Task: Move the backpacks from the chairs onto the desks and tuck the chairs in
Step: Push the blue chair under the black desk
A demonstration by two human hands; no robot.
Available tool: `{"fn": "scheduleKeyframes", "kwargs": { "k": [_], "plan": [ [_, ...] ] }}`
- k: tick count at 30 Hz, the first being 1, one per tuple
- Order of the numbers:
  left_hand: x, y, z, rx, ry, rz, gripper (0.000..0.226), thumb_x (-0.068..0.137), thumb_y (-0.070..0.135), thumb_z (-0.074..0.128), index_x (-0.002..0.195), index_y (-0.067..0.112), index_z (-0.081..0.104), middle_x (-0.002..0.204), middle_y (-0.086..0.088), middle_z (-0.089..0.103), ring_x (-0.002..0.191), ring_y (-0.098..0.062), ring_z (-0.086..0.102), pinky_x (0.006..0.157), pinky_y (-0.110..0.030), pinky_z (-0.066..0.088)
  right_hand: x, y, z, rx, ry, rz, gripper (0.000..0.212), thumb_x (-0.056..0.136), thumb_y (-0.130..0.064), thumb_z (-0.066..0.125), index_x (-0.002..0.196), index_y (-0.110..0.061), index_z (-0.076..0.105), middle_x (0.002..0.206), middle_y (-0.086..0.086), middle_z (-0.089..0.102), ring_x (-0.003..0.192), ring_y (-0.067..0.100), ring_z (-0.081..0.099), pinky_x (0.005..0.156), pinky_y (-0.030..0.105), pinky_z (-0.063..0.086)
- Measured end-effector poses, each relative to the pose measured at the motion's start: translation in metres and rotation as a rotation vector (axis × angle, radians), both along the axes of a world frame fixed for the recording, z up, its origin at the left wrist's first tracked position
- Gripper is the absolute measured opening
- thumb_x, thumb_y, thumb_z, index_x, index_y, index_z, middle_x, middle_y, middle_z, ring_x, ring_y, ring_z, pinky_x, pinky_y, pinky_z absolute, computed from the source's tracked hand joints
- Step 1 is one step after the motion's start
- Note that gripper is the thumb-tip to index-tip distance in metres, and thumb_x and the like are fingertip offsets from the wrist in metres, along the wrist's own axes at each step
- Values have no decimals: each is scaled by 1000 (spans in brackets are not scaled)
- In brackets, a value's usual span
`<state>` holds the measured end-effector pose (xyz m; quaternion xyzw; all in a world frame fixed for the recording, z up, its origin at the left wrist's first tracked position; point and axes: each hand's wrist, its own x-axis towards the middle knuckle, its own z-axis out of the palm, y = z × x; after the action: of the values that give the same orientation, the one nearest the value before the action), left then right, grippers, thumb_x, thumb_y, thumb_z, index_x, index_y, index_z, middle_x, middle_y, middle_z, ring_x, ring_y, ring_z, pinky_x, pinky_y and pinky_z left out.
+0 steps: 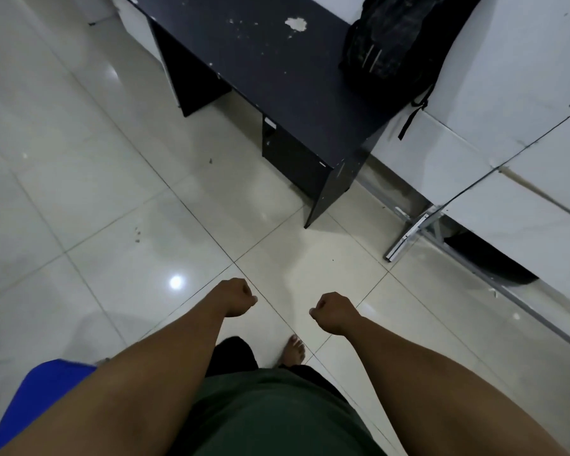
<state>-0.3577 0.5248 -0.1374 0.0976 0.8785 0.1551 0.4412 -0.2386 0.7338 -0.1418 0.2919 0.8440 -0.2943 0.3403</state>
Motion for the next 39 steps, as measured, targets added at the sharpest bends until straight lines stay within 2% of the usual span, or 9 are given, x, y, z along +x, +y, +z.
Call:
{"fn": "scheduleKeyframes", "kwargs": {
  "k": [4,8,11,16,24,29,33,36,39],
  "plan": [
    [13,-38,2,3,43,-18,31,95,37,58,115,13,61,126,-3,58,117,-21,54,95,-30,44,8,-45,6,-7,48,-23,35,95,-31,56,106,1,67,110,14,69,106,28,62,88,37,53],
    [21,-79,4,-13,59,-37,31,95,36,58,116,14,61,127,-4,58,119,-21,53,92,-28,43,20,-88,8,-1,69,-60,32,96,-32,56,106,-4,67,114,10,68,111,27,60,88,34,50],
    [34,-114,5,-40,52,-52,33,96,38,57,118,13,60,129,-6,58,120,-23,53,96,-30,44,38,-125,8,-24,59,-66,30,94,-33,58,108,-8,67,119,9,67,113,27,60,91,34,50],
    [72,-153,4,-69,22,-65,37,97,37,56,122,11,61,131,-7,58,123,-24,53,100,-32,45,77,-168,9,-26,54,-39,33,95,-32,57,107,-4,68,117,10,67,110,27,60,93,37,52],
    [142,-162,6,-29,24,-27,37,98,36,53,120,8,61,128,-8,61,120,-24,54,97,-32,44,133,-178,9,5,66,-10,30,95,-34,57,108,-9,66,115,6,67,108,24,60,91,36,52],
    [206,-167,3,-1,24,13,35,96,37,55,122,12,58,128,-5,59,118,-22,54,96,-31,44,190,-183,6,4,55,43,33,94,-30,58,106,-1,68,110,13,70,107,28,63,89,37,52],
    [259,-178,0,-24,-5,-14,37,96,36,54,125,13,57,132,-5,58,119,-22,53,96,-29,45,239,-194,4,-9,4,91,32,94,-30,57,106,-2,67,113,11,69,107,26,62,88,35,51],
    [292,-194,2,-25,-12,-11,38,97,38,54,125,14,57,132,-5,57,120,-22,53,96,-30,44,268,-205,3,0,-23,114,31,93,-29,57,98,1,66,112,15,70,105,28,64,87,37,53],
    [308,-214,4,-33,-1,-2,38,98,40,53,125,15,57,131,-4,58,119,-21,54,97,-31,44,280,-219,5,5,-22,124,36,94,-29,57,107,3,67,113,15,69,105,28,64,87,37,53]
  ]
}}
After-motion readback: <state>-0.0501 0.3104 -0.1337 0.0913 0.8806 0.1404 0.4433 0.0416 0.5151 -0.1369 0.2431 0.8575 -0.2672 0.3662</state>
